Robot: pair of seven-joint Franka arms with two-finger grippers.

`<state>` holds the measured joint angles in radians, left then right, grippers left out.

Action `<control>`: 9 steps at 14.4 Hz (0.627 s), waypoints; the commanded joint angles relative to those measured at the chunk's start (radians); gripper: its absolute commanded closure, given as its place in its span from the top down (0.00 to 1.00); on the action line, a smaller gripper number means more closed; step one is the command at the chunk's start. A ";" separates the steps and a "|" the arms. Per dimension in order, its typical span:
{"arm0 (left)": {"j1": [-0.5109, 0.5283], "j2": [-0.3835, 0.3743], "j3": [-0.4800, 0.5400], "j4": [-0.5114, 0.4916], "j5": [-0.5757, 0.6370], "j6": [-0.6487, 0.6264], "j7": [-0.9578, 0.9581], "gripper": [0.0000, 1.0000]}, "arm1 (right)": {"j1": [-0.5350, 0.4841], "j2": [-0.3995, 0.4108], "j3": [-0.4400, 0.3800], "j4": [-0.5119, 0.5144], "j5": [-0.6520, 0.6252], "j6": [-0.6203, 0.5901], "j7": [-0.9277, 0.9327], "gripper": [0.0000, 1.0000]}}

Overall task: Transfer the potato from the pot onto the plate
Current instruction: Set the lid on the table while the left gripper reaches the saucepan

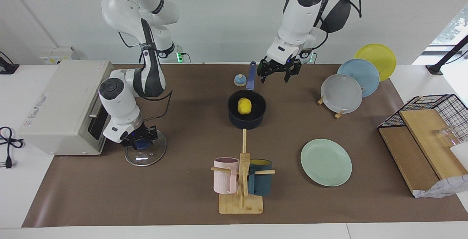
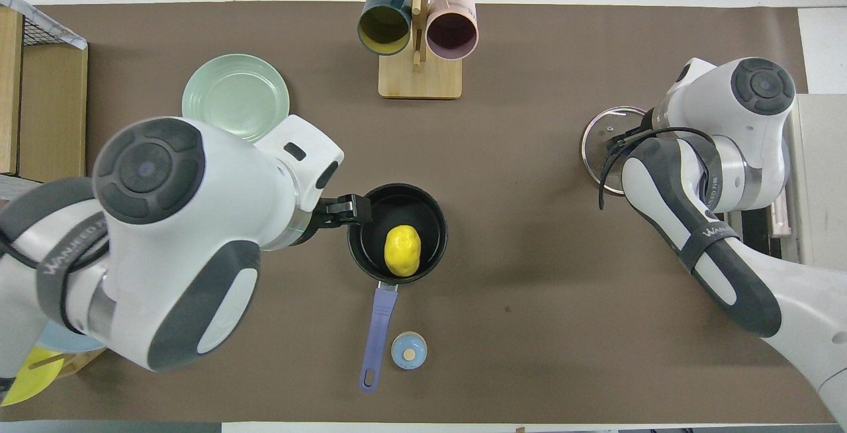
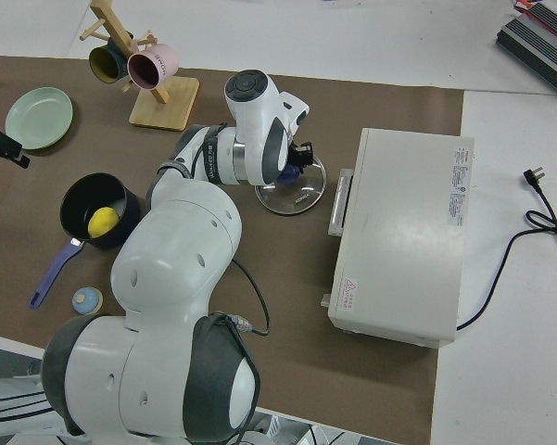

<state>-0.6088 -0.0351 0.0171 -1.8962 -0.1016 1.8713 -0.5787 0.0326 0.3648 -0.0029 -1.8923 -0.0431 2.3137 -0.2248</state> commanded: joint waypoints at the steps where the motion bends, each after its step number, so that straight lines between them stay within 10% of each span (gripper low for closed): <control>1: -0.080 0.023 0.018 -0.072 -0.012 0.067 -0.048 1.00 | -0.008 -0.006 0.012 -0.011 0.011 0.009 0.007 0.59; 2: -0.109 0.026 0.018 -0.102 -0.012 0.115 -0.073 1.00 | -0.007 -0.006 0.012 -0.010 0.011 0.007 0.025 0.99; 9: -0.118 0.106 0.020 -0.106 -0.004 0.215 -0.078 1.00 | 0.000 -0.147 0.012 0.012 0.011 -0.155 0.031 1.00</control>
<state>-0.7140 0.0609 0.0237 -1.9865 -0.1021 2.0336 -0.6507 0.0340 0.3082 0.0040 -1.8700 -0.0428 2.2410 -0.2063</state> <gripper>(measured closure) 0.000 0.000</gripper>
